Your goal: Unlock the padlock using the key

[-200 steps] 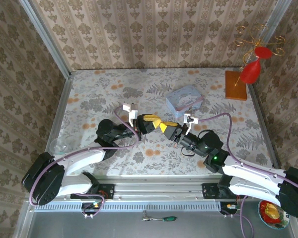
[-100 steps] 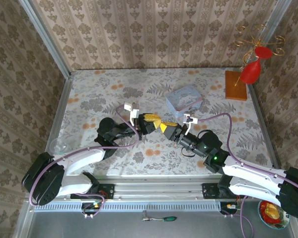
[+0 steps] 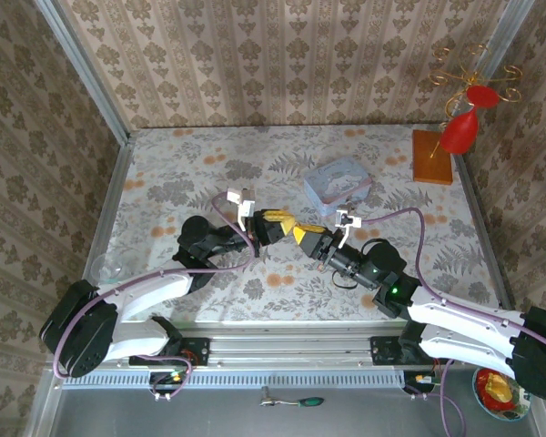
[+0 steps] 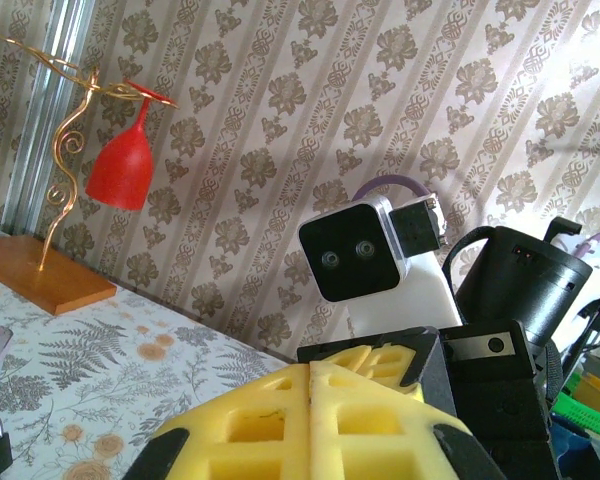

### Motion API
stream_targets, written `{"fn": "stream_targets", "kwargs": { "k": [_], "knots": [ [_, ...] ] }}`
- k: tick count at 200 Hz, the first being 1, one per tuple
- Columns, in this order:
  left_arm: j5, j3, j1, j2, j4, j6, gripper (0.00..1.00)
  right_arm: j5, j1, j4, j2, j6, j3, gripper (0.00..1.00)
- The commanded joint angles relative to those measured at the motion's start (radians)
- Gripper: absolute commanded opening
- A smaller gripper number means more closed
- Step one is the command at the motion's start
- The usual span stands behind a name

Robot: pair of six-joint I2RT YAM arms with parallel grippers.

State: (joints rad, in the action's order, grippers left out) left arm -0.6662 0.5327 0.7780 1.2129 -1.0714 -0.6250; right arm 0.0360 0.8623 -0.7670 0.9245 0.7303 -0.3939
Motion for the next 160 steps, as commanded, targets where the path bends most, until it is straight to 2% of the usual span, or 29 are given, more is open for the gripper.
{"fn": "stream_targets", "kwargs": {
  "k": [1,15,37,47,75,96,160],
  "knots": [
    [-0.035,0.032,0.006,-0.034,-0.013,0.012,0.0,-0.058,0.0,0.048,-0.009,-0.001,-0.008,0.0],
    [-0.033,0.036,0.007,-0.042,0.017,0.024,0.0,-0.054,-0.001,0.078,-0.022,-0.026,-0.01,0.12],
    [-0.021,0.051,0.007,-0.069,0.122,0.07,0.0,-0.043,-0.005,0.108,-0.071,-0.14,0.018,0.45],
    [-0.021,0.063,0.01,-0.081,0.193,0.106,0.0,-0.022,-0.017,0.121,-0.094,-0.181,0.041,0.52],
    [-0.011,0.107,0.039,-0.109,0.385,0.211,0.0,0.068,-0.059,0.14,-0.162,-0.232,0.075,0.54],
    [-0.011,0.132,0.059,-0.112,0.47,0.261,0.0,0.156,-0.065,0.127,-0.188,-0.249,0.07,0.52],
    [-0.043,0.177,0.09,-0.088,0.552,0.303,0.0,0.253,-0.066,0.107,-0.172,-0.253,0.063,0.44]
  ]
}}
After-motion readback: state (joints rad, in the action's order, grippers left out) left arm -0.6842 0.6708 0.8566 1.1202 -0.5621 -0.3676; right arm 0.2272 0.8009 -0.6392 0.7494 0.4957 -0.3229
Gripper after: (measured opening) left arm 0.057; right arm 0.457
